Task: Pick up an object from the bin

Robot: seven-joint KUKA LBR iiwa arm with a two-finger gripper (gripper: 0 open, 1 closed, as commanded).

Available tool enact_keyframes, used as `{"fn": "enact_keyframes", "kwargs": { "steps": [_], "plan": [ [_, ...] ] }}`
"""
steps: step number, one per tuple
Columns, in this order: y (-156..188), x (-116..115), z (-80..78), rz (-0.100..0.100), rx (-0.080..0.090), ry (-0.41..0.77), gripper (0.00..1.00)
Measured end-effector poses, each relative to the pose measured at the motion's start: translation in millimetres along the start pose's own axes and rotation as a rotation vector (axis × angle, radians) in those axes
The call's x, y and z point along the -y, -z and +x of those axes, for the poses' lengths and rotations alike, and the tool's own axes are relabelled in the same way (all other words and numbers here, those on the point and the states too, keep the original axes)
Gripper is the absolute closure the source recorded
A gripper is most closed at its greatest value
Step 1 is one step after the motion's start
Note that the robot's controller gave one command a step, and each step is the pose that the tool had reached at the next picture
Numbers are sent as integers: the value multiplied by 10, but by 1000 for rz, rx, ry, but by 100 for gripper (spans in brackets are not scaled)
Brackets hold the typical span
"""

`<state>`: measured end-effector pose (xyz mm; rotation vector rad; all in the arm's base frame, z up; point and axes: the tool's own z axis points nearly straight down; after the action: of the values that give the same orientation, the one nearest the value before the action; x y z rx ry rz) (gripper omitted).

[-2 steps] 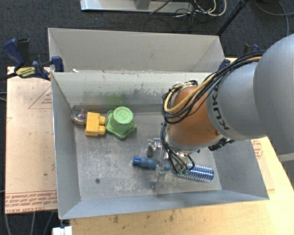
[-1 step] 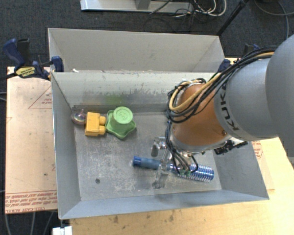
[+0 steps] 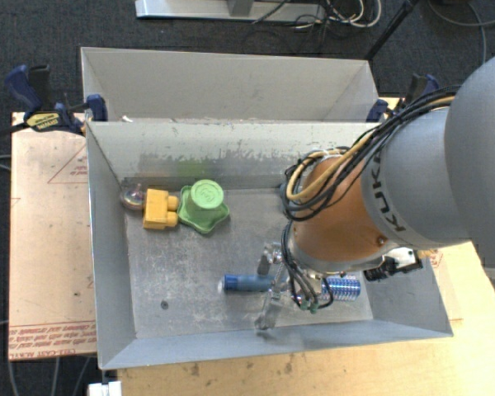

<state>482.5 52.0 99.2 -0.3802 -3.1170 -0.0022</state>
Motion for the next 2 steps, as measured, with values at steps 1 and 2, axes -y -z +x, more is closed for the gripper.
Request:
{"fn": "enact_keyframes", "kwargs": {
  "steps": [1,2],
  "plan": [
    [-305,-15,-81,1,-1,-293,0],
    [-308,-17,-80,1,0,-293,0]
  ]
}}
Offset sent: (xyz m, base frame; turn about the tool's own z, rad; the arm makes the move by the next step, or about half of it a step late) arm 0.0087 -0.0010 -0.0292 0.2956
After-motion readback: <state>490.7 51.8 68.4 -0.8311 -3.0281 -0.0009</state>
